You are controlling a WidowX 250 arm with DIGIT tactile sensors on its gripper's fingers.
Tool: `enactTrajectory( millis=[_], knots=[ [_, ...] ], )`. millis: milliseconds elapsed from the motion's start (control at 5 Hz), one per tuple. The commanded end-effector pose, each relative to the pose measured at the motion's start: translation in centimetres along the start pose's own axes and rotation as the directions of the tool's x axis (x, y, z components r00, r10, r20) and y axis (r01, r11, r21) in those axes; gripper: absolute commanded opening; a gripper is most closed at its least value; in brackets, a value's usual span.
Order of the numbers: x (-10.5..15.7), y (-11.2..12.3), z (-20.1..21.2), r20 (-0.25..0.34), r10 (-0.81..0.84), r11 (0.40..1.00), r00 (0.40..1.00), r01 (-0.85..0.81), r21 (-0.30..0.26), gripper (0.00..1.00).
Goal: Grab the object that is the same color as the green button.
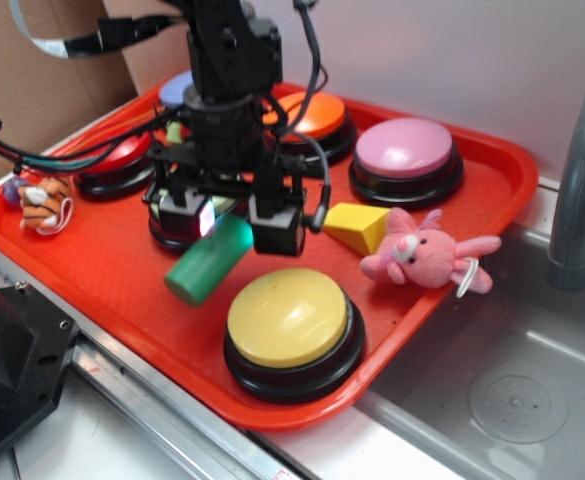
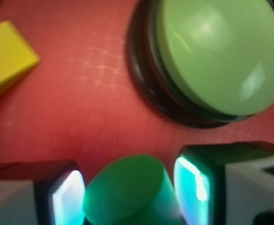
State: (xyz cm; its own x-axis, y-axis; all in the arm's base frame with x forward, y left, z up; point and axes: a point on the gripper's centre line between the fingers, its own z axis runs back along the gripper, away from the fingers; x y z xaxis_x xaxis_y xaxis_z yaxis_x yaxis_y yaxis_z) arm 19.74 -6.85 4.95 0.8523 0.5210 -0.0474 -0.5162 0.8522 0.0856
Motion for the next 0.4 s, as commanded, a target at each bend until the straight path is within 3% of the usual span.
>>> enactTrajectory(
  millis=[0,200],
  knots=[
    [2.2,1.3,7.9,0.095,-0.221,0.974,0.971,0.224,-0.031,0.0],
    [2.5,2.1,11.1,0.178,-0.3,0.951,0.937,0.309,-0.028,0.0]
  ],
)
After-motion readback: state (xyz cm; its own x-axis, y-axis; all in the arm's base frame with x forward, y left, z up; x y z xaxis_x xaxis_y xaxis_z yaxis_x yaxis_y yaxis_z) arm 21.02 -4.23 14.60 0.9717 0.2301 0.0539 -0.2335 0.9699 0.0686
